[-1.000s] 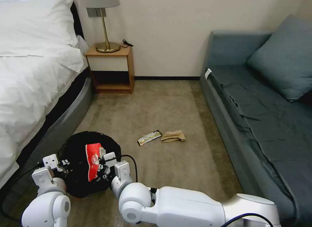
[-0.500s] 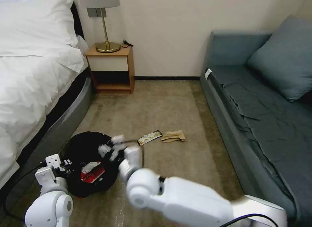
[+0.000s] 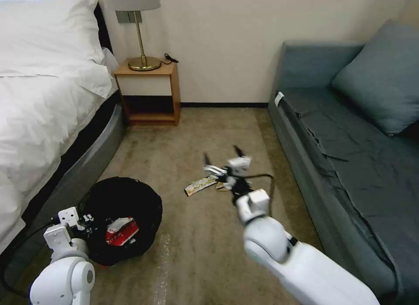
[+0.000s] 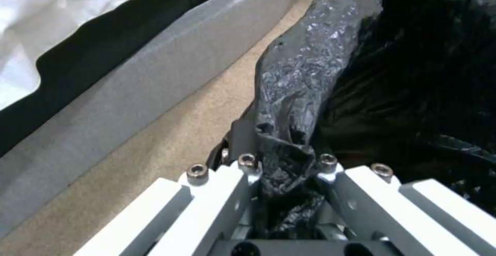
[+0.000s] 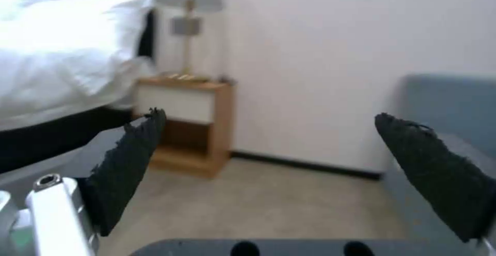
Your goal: Pick up the trash bin, then pick up the garbage on the floor and place it into the trash bin.
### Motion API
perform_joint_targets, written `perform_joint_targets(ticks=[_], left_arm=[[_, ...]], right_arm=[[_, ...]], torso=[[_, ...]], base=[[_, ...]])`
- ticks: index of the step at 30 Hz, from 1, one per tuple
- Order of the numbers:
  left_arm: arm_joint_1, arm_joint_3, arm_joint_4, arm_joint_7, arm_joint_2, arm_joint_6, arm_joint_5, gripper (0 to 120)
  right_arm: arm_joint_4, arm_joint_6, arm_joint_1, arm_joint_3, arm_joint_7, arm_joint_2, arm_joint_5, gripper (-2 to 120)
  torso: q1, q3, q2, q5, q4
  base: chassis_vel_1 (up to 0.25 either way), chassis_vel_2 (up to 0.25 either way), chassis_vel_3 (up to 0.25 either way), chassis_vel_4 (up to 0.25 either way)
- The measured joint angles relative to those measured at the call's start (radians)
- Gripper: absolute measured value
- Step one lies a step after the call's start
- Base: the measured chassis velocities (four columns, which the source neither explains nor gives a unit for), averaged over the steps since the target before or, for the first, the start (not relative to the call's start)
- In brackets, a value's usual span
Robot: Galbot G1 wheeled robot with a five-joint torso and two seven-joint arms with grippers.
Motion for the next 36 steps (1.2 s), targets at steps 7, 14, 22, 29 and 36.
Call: perform_joint_targets(ticks=[7,14,22,29,36], left_arm=[[-0.002,-0.003,0.003,0.001,0.006,0.000,-0.009,4],[-0.005,-0.004,0.006,0.001,0.005,-0.003,-0.011,4],[0.000,-0.001,-0.007,0.002,0.003,-0.003,-0.010,4],[0.001,-0.002,-0.011,0.002,0.003,-0.003,-0.011,4],[0.002,-0.002,-0.011,0.002,0.003,-0.003,-0.011,4]], right_arm=[[0.093,0.030,-0.280,0.147,0.015,0.096,-0.151,100],[0.140,0.064,-0.447,0.196,0.022,0.204,-0.227,100],[0.119,0.123,-0.483,0.196,-0.026,0.240,-0.245,100],[0.100,0.137,-0.470,0.198,-0.041,0.232,-0.241,100],[0.087,0.137,-0.462,0.195,-0.041,0.228,-0.237,100]], torso=[[0.000,0.000,0.000,-0.0003,-0.0001],[0.000,0.000,0.000,-0.0004,0.0000],[0.000,0.000,0.000,-0.0004,0.0001],[0.000,0.000,0.000,-0.0003,0.0001],[0.000,0.000,0.000,-0.0003,0.0001]], base=[[0.000,0.000,0.000,0.000],[0.000,0.000,0.000,0.000],[0.000,0.000,0.000,0.000],[-0.007,0.008,0.005,-0.005],[-0.109,0.114,0.117,-0.111]])
